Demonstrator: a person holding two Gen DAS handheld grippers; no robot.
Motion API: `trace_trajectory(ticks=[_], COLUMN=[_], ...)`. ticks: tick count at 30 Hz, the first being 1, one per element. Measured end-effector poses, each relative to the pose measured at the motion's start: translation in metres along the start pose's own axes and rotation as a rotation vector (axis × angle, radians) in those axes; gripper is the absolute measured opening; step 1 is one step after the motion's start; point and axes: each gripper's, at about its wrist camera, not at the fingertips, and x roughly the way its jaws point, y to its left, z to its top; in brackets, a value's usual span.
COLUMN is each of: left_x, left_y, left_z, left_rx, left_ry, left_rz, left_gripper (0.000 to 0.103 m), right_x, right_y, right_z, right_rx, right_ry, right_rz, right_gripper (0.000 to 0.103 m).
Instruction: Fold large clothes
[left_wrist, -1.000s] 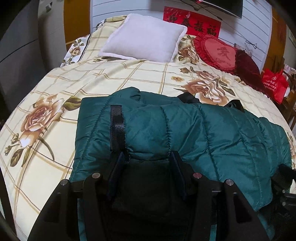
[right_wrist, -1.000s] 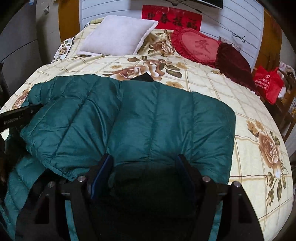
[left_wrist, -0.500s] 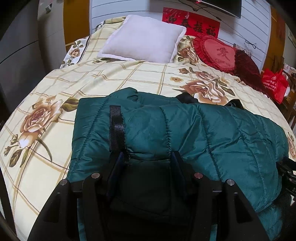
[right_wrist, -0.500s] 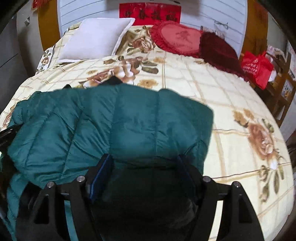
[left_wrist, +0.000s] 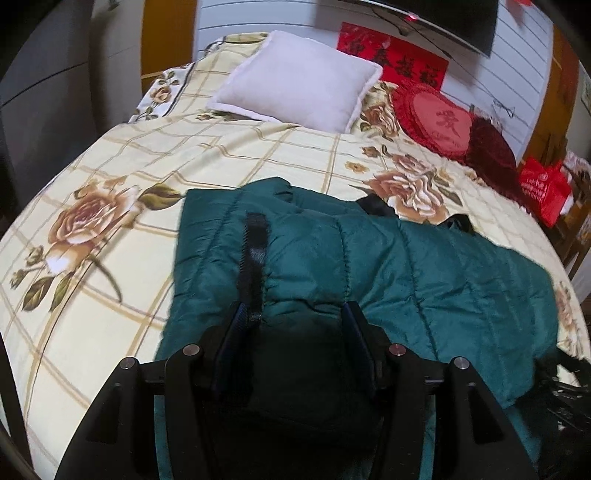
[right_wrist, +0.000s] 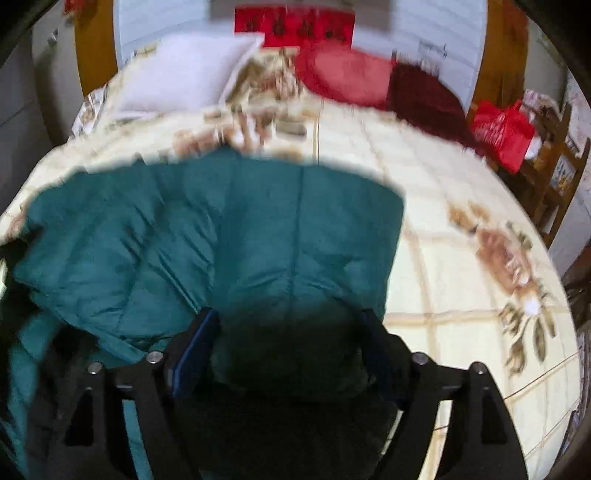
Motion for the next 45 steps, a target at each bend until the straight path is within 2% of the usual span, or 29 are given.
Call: trace_trajectory(ticks=[4,7,11,17,27,45], left_x=[-0.030,-0.056,-0.086,-0.118,-0.144,-0.165], left_y=[0.012,0.021,0.035,0.052,0.059,0.073], left_z=[-0.005,-0.015,-0.034,-0.073,-0.134,-0.172], left_rx=[-0.010,0.000,0.005,0.018,0.090,0.097], left_ry=[-0.019,-0.031,-0.032,-0.002,0.032,0.085], left_rz=[-0.018,-0.037,-0.047,-0.026,0.027,0.028], left_gripper=[0.063,0.063,0.063,0.063,0.063,0.063], right_x=[-0.020,-0.044,-0.067,-0.093,-0.122,-0.149], right_y=[-0.010,-0.010,-0.007,-0.016,-0.014,-0.018], right_z=[-0.001,-0.012,-0.039,-0.081,-0.135,-0.181], right_rx=[0.067,0.054,0.010,0.036,0.038,0.028], right_ry=[-0.019,-0.034,-0.002,0.034,0.060,0.102], right_rz=[0.057,0.073,0.099,0.115,0.122,0.116], right_gripper=[0.085,0.085,0.085,0.085,0.085,0.085])
